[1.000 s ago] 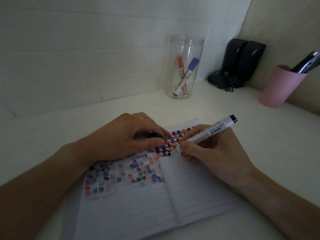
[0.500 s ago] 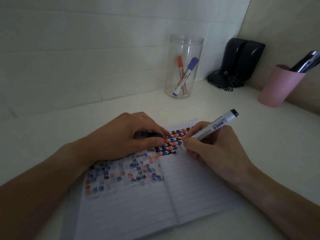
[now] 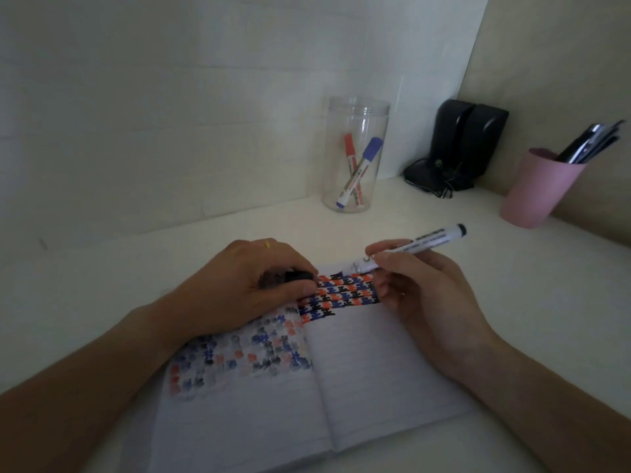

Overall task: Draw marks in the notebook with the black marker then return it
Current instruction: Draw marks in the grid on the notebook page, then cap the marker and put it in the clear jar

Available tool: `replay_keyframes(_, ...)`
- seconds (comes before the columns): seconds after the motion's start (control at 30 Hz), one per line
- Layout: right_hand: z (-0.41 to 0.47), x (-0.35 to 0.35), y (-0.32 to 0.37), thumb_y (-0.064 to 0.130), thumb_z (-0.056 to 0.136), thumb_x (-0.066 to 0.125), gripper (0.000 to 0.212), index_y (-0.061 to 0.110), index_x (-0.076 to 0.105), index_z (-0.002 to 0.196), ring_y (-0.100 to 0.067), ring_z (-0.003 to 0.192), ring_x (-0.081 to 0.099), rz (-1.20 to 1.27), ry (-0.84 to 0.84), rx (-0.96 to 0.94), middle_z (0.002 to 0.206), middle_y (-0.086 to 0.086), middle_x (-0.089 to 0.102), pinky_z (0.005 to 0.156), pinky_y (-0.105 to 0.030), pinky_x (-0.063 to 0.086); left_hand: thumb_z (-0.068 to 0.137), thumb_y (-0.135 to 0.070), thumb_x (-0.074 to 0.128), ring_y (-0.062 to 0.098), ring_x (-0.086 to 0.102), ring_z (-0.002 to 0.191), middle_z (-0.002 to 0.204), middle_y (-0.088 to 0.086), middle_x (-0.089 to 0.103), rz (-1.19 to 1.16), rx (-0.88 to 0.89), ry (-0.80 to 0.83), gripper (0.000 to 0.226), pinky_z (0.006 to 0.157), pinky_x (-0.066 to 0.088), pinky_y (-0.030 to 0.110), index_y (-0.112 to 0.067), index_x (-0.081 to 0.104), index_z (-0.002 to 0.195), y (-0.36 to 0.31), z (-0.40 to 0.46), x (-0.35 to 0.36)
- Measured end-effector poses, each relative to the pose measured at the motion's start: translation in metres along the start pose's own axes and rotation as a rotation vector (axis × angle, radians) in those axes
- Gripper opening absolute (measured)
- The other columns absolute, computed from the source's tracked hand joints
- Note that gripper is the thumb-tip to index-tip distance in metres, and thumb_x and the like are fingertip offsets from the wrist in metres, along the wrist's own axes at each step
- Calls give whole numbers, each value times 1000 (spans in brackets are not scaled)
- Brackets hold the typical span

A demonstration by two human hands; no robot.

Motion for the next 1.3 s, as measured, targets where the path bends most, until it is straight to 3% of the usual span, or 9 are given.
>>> replay_keyframes(0.13, 1, -3, 1, 11, 93, 55, 24, 5, 75, 81, -17, 56, 53, 8, -28, -11, 61, -8, 59, 48, -22, 43, 96, -52, 56, 0, 66, 92, 98, -20, 67, 54, -65, -199, 32, 81, 54, 24, -33, 74, 113, 4, -1, -10)
replay_keyframes(0.27, 1, -4, 0, 5, 94, 56, 19, 4, 73, 88, -19, 58, 59, 63, -51, 5, 62, -9, 66, 56, -28, 48, 95, -49, 56, 7, 64, 93, 104, -16, 59, 68, -63, -231, 39, 81, 58, 32, -32, 68, 128, 7, -3, -10)
replay_keyframes(0.47, 2, -3, 0, 9, 81, 70, 13, 5, 77, 91, -18, 67, 71, 61, -38, -10, 75, -15, 76, 58, -21, 55, 99, -52, 48, 6, 60, 96, 112, -13, 54, 74, -30, -181, 55, 83, 51, 14, -25, 55, 146, 2, -4, -8)
replay_keyframes(0.67, 2, -4, 0, 16, 74, 69, 29, 1, 79, 97, -20, 70, 73, 76, -21, -8, 79, -18, 77, 64, -23, 58, 93, -37, 64, 3, 64, 89, 101, -8, 69, 47, 5, -238, 42, 84, 45, 4, -19, 70, 131, -11, -5, -15)
replay_keyframes(0.83, 2, -3, 0, 17, 76, 67, 30, 1, 78, 98, -22, 73, 74, 73, -6, -5, 83, -21, 78, 66, -25, 60, 91, -36, 67, -2, 65, 92, 97, -13, 72, 24, 17, -244, 33, 84, 42, -1, -21, 75, 120, -18, -5, -18)
replay_keyframes(0.97, 1, 0, 1, 16, 75, 68, 25, 4, 78, 94, -25, 75, 76, 51, 10, -11, 84, -22, 78, 65, -25, 61, 91, -39, 67, -25, 58, 92, 97, -20, 68, 16, 13, -265, 33, 84, 40, -4, -23, 75, 118, -20, -5, -19)
replay_keyframes(1.07, -1, 2, 3, 14, 75, 68, 18, 7, 77, 89, -28, 76, 76, 52, 29, -14, 84, -24, 78, 67, -27, 62, 90, -42, 66, -29, 55, 92, 98, -23, 66, 8, 10, -276, 35, 85, 40, -4, -24, 74, 119, -23, -6, -19)
replay_keyframes(1.3, -3, 7, 6, 17, 74, 72, 22, 6, 77, 92, -29, 77, 76, 31, 114, -30, 89, -26, 78, 62, -28, 60, 79, -42, 77, -5, 69, 93, 93, -29, 69, -125, -24, -316, 36, 82, 46, -1, -29, 69, 112, -28, -8, -20)
Point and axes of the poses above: each hand's wrist, its own z-axis towards the middle knuckle, its own x-axis out of the palm, y = z × x, the point moved 5 cm from there along z, towards the middle knuckle
